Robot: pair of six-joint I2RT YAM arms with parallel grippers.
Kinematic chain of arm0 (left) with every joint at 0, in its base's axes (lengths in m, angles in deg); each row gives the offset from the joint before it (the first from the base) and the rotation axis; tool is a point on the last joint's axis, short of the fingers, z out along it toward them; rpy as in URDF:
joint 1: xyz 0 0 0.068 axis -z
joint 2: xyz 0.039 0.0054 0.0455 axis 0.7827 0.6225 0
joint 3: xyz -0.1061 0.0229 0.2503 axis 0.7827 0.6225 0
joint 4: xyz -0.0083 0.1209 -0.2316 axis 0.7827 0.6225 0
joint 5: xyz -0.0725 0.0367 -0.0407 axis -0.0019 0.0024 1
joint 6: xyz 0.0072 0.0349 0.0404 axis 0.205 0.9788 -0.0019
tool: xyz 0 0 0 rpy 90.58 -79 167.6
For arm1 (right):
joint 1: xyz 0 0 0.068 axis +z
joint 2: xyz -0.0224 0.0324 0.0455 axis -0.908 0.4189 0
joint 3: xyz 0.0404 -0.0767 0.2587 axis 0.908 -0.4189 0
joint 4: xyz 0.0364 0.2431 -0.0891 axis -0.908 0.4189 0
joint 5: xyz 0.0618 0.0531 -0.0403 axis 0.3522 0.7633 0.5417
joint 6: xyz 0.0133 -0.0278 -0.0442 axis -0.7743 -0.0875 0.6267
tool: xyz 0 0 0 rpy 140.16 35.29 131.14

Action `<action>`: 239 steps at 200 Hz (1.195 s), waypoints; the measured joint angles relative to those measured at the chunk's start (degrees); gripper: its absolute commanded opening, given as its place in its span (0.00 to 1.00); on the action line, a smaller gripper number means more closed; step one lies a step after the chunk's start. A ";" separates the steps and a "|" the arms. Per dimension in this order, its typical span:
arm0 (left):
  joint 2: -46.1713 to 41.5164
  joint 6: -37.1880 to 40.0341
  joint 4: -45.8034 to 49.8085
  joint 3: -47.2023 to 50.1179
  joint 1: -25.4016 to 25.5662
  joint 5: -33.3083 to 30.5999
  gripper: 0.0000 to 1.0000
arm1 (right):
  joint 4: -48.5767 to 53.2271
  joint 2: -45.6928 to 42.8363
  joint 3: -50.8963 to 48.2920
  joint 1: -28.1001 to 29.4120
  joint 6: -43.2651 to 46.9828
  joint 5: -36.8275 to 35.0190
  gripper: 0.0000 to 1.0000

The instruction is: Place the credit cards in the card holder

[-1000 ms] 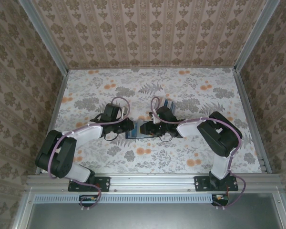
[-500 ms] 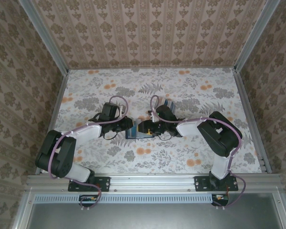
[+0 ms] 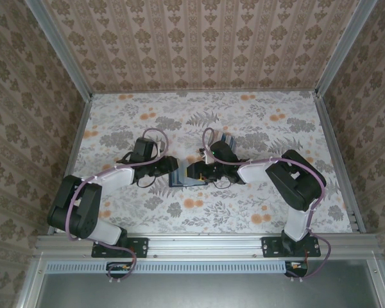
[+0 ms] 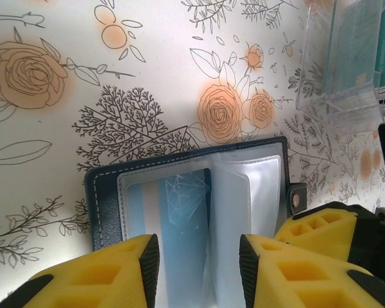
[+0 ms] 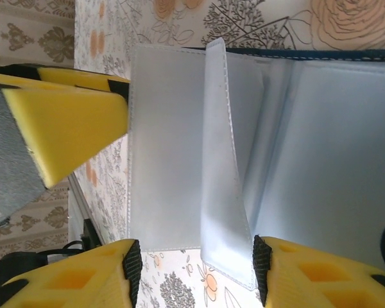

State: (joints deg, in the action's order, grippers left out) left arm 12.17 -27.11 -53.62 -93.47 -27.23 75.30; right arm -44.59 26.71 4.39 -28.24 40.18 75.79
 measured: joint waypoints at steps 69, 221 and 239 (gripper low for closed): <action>2.67 0.13 -1.42 -0.09 0.94 2.64 0.28 | 1.44 0.96 0.24 0.00 0.98 -0.57 0.56; 4.94 3.10 4.66 -5.42 6.49 -2.49 0.55 | 7.50 -0.98 0.68 -0.48 2.95 -4.07 0.57; 4.94 3.04 4.79 -5.44 6.49 -3.04 0.66 | 7.78 -1.01 0.72 -0.52 2.95 -4.24 0.55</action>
State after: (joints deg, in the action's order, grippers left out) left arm 17.11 -24.07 -48.83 -98.92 -20.74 72.26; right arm -36.81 25.71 5.11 -28.76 43.13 71.55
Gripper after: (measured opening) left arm 0.579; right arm 0.570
